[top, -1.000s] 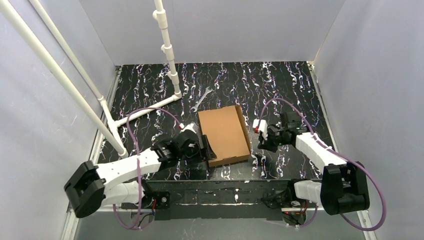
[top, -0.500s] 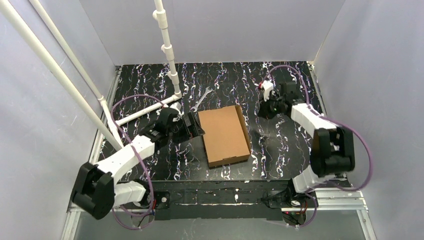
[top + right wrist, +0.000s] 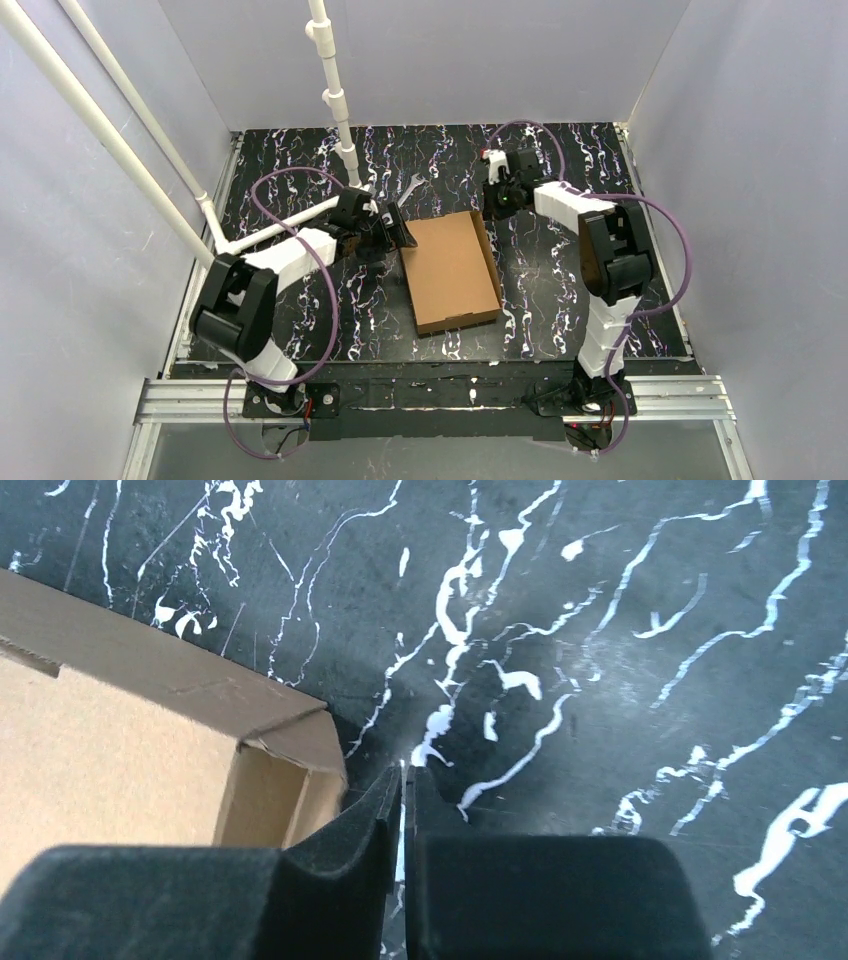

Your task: Fold the paper box

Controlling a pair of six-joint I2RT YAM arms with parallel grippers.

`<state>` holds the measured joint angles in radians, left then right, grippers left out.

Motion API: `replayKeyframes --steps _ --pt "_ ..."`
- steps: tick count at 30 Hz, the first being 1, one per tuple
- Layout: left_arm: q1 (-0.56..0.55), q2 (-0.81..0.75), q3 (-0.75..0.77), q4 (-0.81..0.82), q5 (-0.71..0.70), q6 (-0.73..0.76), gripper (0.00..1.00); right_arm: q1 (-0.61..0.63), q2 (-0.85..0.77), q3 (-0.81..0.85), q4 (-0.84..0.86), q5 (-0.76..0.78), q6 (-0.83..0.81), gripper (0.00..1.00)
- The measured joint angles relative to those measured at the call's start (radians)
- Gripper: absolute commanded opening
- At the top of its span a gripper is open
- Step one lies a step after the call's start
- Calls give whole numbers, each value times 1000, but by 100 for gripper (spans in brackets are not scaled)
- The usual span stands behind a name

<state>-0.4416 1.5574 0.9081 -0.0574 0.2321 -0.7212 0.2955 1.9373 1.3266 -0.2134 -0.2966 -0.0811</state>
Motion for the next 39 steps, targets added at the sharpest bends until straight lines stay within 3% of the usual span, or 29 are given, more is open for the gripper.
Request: replayKeyframes --steps 2,9,12,17,24,27,30,34,39 --pt "3 48 30 6 3 2 89 30 21 5 2 40 10 12" --pt "7 194 127 51 56 4 56 78 66 20 -1 48 26 8" --pt "19 237 160 58 111 -4 52 105 66 27 1 59 21 8" --pt "31 241 161 51 140 -18 54 161 66 48 -14 174 -4 12" --pt "25 217 161 10 120 -18 67 175 39 21 -10 277 -37 21" --pt "15 177 135 -4 118 -12 75 156 -34 -58 1 295 -65 24" --pt "9 84 80 -30 114 -12 77 127 -145 -138 2 296 -90 30" --pt "6 -61 20 -46 114 -16 77 63 -307 -232 10 213 -133 41" --pt "-4 -253 -83 -59 118 -34 75 -38 -488 -356 -48 -30 -277 40"
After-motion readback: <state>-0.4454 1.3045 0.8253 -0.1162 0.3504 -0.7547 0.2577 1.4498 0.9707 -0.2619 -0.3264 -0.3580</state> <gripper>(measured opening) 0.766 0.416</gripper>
